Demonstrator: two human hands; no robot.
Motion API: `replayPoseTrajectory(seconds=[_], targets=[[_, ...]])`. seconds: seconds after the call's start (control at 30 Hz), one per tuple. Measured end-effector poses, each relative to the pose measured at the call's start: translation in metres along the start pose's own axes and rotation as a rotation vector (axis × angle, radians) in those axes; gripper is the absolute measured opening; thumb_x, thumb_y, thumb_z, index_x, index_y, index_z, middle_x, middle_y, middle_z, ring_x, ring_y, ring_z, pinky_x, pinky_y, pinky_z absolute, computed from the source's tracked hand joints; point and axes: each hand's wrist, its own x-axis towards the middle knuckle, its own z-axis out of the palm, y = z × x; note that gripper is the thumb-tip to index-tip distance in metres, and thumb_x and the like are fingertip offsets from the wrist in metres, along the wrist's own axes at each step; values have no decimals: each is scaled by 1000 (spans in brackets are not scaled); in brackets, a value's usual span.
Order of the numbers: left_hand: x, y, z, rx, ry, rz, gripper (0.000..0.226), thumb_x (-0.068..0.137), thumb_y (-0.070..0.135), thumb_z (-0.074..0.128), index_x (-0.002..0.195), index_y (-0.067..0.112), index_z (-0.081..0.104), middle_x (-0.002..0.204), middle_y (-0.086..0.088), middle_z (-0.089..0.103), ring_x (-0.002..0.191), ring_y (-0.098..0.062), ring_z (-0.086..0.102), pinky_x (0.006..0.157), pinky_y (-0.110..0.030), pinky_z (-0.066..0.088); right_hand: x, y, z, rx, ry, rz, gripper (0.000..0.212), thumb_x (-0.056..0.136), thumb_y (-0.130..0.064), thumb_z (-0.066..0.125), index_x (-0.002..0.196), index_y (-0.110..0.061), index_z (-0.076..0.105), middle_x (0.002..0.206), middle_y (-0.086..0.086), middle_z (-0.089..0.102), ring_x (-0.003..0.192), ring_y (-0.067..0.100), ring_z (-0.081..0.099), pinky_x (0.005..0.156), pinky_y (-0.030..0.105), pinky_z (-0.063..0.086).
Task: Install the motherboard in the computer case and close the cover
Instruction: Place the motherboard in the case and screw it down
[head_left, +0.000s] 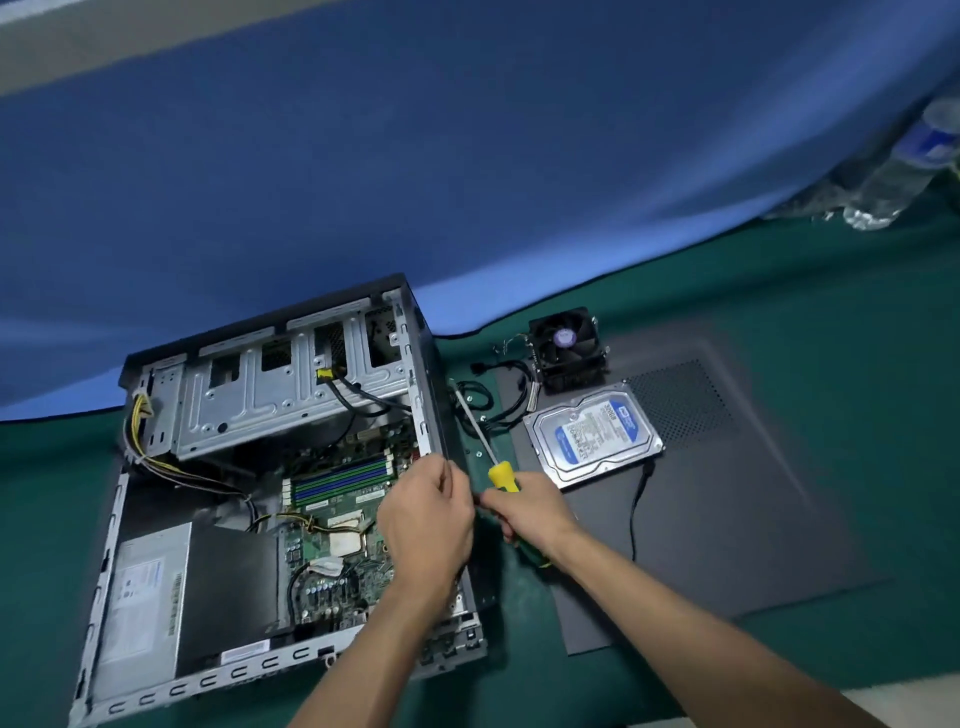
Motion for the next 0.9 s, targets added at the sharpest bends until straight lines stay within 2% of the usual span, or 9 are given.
replayPoseTrajectory(seconds=[0.13,0.23,0.33,0.47,0.57,0.73,0.8,0.9], targets=[[1,-1,3,3,22,8,61,82,6,62,54,29,13,45,12,15,42,0,16,44,-20,12,20,28,12,2,118,113,23,82,-4,60,68,-21,63,50,-1,55,41,14,48,49,26,42],[2,-3,4,37,29,3,60,83,7,61,54,28,13,44,13,15,41,-1,16,42,-20,12,32,38,18,-164,161,125,21,81,-12,61,66,-26,63,58,-2,63,55,21,61,61,30,50],[3,-4,6,32,32,-23,58,84,9,60,53,27,13,45,12,17,41,-2,17,43,-22,13,38,41,23,-345,176,125,13,84,-23,59,73,-21,66,79,5,71,76,28,66,66,30,50],[1,-2,5,16,30,-39,58,84,9,60,53,27,14,44,11,17,41,-2,17,43,-22,13,45,44,30,-477,230,118,23,90,-33,58,89,-13,69,90,9,70,84,30,65,68,30,49],[1,-2,5,3,25,-38,60,83,8,61,53,28,13,45,11,16,41,-1,16,43,-21,13,46,43,33,-532,265,124,30,92,-38,58,93,-10,68,91,9,70,85,29,65,69,31,50],[2,-1,4,11,27,-26,61,83,7,62,53,28,12,44,10,16,41,-1,16,43,-20,13,45,43,35,-564,275,109,28,93,-36,57,91,-9,67,91,10,69,85,29,64,68,31,49],[1,-1,5,7,34,-24,61,82,7,62,53,28,13,44,10,15,41,-1,15,44,-19,13,44,41,32,-508,261,124,25,93,-34,57,88,-11,66,89,9,69,83,29,64,68,30,47],[2,-1,5,-12,48,-30,59,83,7,61,52,28,14,44,10,17,42,-1,16,43,-21,15,42,40,29,-295,246,141,23,91,-29,59,74,-14,60,77,10,67,73,28,62,70,33,50]])
